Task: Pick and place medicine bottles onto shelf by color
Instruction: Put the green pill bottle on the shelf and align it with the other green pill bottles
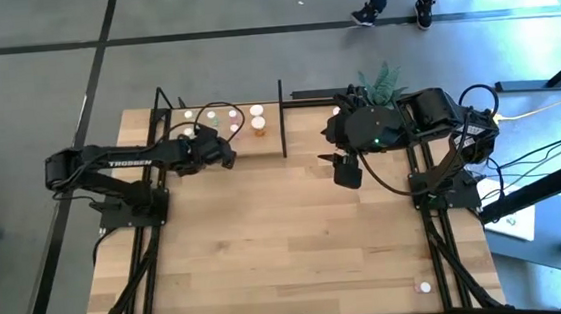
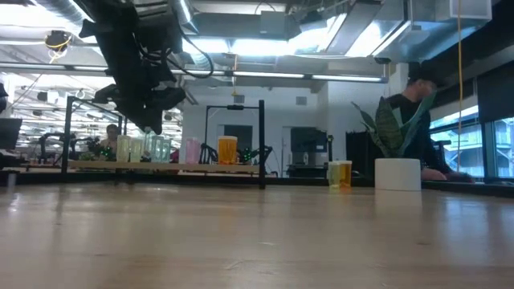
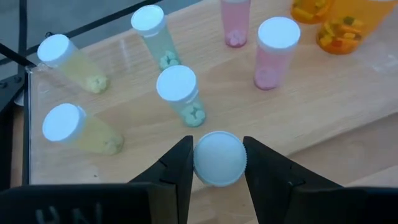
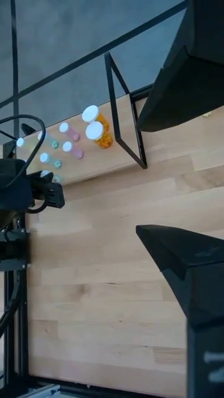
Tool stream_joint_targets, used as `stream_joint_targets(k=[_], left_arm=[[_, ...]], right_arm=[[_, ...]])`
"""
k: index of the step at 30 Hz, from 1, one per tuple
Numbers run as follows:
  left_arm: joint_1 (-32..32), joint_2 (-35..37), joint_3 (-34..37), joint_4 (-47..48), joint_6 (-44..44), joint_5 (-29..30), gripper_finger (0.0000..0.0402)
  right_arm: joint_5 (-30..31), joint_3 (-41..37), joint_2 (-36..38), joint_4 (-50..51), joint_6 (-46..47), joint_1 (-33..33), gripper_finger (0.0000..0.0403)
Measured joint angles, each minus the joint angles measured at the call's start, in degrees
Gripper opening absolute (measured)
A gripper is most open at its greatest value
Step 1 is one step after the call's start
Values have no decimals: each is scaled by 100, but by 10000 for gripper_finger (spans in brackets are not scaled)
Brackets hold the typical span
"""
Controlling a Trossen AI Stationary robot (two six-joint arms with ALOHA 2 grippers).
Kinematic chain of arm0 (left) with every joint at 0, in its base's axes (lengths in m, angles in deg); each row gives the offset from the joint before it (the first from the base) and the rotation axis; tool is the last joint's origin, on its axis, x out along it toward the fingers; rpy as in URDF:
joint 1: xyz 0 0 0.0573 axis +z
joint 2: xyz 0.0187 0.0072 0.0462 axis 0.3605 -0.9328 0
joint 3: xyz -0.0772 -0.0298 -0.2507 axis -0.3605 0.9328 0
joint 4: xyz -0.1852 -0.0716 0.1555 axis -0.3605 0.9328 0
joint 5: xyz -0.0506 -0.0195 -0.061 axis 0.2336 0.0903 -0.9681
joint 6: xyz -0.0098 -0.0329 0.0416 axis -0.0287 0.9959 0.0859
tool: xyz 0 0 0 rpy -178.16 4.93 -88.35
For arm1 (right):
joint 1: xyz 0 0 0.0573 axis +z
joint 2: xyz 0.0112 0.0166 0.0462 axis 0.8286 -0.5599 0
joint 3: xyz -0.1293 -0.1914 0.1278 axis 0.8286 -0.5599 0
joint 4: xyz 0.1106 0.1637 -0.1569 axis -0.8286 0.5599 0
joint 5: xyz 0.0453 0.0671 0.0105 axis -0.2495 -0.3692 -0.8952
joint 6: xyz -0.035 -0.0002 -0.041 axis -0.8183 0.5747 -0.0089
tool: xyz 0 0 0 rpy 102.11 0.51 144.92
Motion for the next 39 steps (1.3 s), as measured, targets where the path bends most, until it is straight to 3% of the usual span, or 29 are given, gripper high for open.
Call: stream_joint_targets(k=[39], left_arm=[[11, -166, 2, -13, 153, 22, 119]], right_arm=[[-9, -1, 0, 5, -33, 2, 259]])
